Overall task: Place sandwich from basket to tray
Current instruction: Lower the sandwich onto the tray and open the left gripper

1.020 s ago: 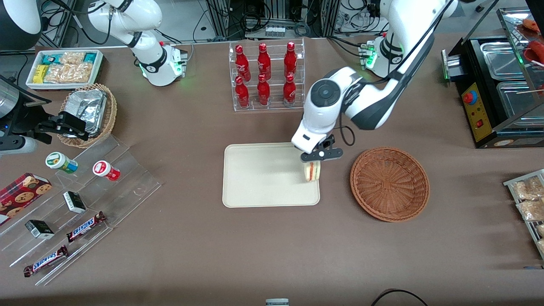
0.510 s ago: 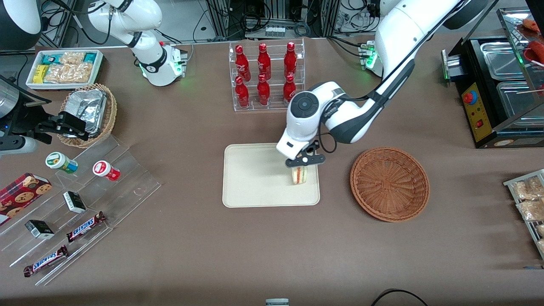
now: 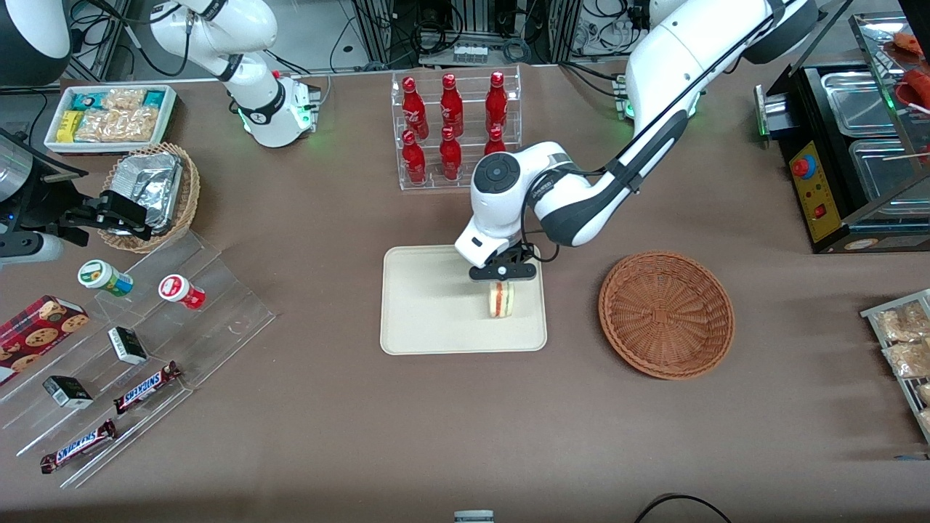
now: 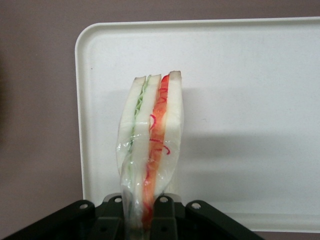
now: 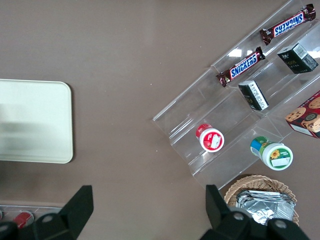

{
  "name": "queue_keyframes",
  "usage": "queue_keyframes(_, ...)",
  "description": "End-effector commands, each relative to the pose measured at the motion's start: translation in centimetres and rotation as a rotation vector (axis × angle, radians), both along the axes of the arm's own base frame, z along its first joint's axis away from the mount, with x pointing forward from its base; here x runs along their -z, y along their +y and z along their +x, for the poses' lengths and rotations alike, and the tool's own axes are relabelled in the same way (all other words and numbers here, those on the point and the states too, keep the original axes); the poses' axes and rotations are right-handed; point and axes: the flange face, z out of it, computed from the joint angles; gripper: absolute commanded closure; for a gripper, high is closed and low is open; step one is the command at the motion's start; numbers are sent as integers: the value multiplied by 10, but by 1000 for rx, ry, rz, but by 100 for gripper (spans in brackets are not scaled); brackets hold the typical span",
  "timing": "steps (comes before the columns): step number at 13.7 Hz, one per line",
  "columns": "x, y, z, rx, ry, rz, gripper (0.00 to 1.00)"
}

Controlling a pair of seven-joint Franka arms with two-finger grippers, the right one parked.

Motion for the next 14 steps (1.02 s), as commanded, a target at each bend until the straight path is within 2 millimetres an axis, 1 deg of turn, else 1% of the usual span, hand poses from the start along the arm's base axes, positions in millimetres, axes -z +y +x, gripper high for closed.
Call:
queue_keyframes(1,17,-17,-5,38,-25,25,100)
queue_keyframes(2,21,-17,-4,38,-31,30,100)
queue_keyframes(7,27,-14,-1,64,-52,51,100)
queue_keyframes(11,33,-13,-1,61,-47,55,100)
queue_keyframes(12,38,-13,-2,62,-41,58,100)
queue_keyframes(13,41,-13,-1,55,-44,61,70)
queue_keyframes(14,42,-13,2,40,-60,63,46)
